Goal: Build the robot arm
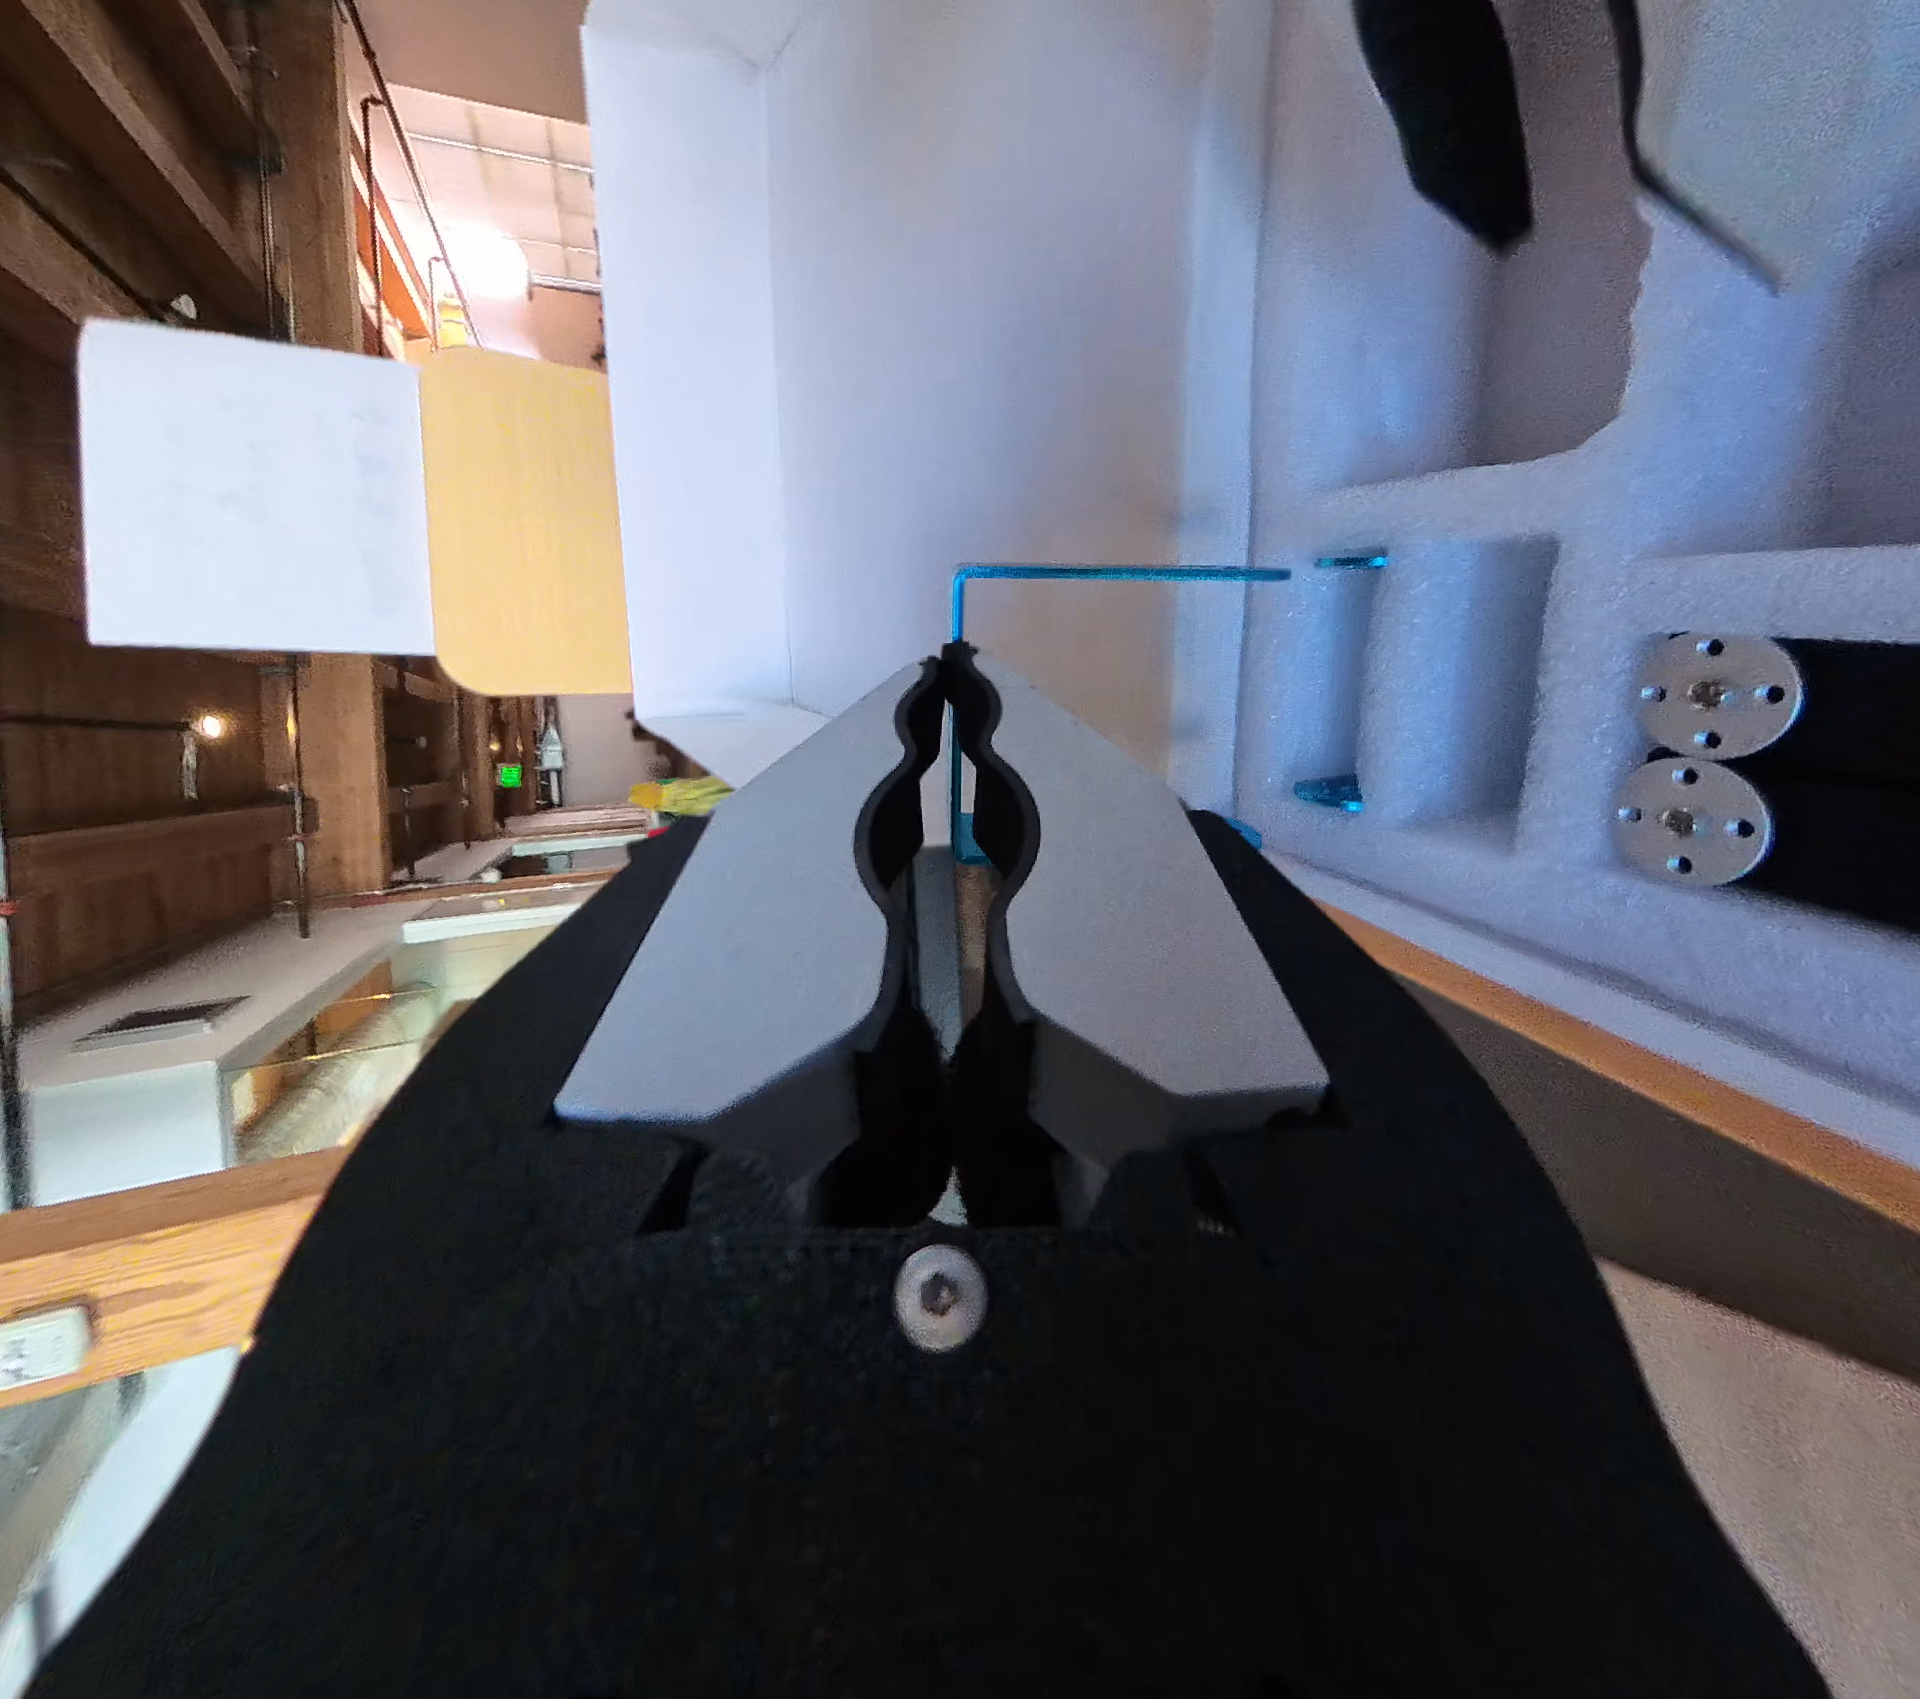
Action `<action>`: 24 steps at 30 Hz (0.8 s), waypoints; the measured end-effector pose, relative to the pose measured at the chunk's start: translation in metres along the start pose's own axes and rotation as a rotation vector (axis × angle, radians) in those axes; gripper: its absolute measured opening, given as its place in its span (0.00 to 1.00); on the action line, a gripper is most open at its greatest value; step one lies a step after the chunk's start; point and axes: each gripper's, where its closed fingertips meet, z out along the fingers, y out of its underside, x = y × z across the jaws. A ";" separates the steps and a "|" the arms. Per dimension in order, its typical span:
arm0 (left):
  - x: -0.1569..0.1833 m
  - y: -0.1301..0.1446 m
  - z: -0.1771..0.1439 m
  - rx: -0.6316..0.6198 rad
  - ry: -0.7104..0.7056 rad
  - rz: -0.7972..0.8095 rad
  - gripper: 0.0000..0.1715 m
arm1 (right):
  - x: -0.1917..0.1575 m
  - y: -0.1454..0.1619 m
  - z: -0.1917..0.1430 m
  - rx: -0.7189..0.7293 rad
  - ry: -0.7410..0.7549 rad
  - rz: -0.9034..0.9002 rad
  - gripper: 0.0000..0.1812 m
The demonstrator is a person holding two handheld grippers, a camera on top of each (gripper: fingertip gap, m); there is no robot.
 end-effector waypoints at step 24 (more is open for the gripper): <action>0.138 0.308 -0.222 -0.699 0.594 -1.263 0.00 | -0.022 0.002 -0.017 -0.021 0.144 -0.003 0.21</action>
